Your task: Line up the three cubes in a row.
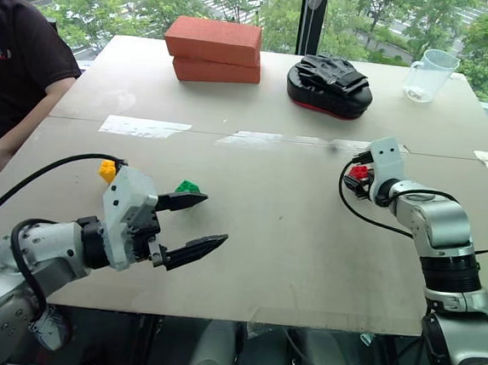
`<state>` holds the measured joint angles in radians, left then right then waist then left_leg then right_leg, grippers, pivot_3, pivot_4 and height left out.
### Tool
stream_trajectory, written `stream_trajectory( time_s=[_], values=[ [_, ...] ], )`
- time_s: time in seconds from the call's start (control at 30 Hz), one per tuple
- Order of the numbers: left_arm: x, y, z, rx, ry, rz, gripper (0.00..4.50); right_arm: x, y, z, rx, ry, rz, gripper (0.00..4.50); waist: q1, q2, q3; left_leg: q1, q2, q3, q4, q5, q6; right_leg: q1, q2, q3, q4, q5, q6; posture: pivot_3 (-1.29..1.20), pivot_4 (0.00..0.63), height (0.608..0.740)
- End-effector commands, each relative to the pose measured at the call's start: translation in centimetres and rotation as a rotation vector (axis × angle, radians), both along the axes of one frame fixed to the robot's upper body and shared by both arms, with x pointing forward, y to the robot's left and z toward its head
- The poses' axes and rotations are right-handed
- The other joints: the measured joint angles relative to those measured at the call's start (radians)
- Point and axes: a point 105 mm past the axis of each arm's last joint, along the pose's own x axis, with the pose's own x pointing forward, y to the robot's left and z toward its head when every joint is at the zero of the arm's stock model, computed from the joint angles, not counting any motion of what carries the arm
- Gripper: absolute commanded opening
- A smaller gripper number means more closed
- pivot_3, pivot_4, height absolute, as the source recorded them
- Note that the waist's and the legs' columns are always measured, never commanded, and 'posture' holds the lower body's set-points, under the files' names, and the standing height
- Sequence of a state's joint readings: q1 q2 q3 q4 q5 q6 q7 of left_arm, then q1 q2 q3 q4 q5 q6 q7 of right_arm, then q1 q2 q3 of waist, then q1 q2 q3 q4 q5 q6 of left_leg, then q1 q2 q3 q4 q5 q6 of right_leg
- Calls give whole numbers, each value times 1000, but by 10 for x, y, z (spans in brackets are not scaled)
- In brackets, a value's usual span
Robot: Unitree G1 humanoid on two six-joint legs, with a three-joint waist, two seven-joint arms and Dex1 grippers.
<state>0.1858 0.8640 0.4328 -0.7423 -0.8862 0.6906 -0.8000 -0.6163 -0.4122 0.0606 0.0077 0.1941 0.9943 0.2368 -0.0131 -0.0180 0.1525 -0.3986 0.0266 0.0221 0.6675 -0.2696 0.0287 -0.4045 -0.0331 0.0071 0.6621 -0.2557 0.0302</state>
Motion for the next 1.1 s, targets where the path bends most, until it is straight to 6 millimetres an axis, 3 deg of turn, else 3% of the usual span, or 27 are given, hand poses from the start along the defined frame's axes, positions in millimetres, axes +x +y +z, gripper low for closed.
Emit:
stream_trajectory(
  time_s=[0.03,0.1,0.27,0.43,0.5,0.8,1.1],
  values=[
    [-4,-2,9,16,-51,-8,4500,4,-2,18,12,-62,6,1763,0,0,0,0,0,0,0,0,0,0,0,0,0,0,0,0,150,737],
    [-4,-1,8,17,-49,-2,4500,4,0,18,29,-60,33,1309,-1,0,0,0,0,0,0,0,0,0,0,0,0,0,0,0,150,737],
    [-5,2,5,21,-76,22,4500,-22,38,33,87,-107,455,1310,0,1,1,0,0,0,0,0,0,0,0,0,-1,0,0,0,150,737],
    [-6,4,2,26,-54,12,4500,-45,55,35,-134,-161,886,1310,-1,1,1,0,0,0,-1,0,0,0,0,0,-1,0,0,0,150,737],
    [-7,4,1,30,-56,9,4500,-42,56,28,-218,-154,984,1310,-3,1,1,1,0,0,-1,0,0,0,0,-1,-1,0,0,0,150,737],
    [-14,5,-1,37,-40,4,4500,-29,61,23,-244,-127,1190,1310,2,1,3,1,0,0,0,0,0,0,-1,-1,-1,0,0,0,150,737],
    [-19,8,-2,44,-31,15,4500,-21,64,20,-247,-87,1243,1310,-1,2,3,1,0,0,0,0,0,0,-4,-1,-1,0,0,0,150,737]
  ],
)
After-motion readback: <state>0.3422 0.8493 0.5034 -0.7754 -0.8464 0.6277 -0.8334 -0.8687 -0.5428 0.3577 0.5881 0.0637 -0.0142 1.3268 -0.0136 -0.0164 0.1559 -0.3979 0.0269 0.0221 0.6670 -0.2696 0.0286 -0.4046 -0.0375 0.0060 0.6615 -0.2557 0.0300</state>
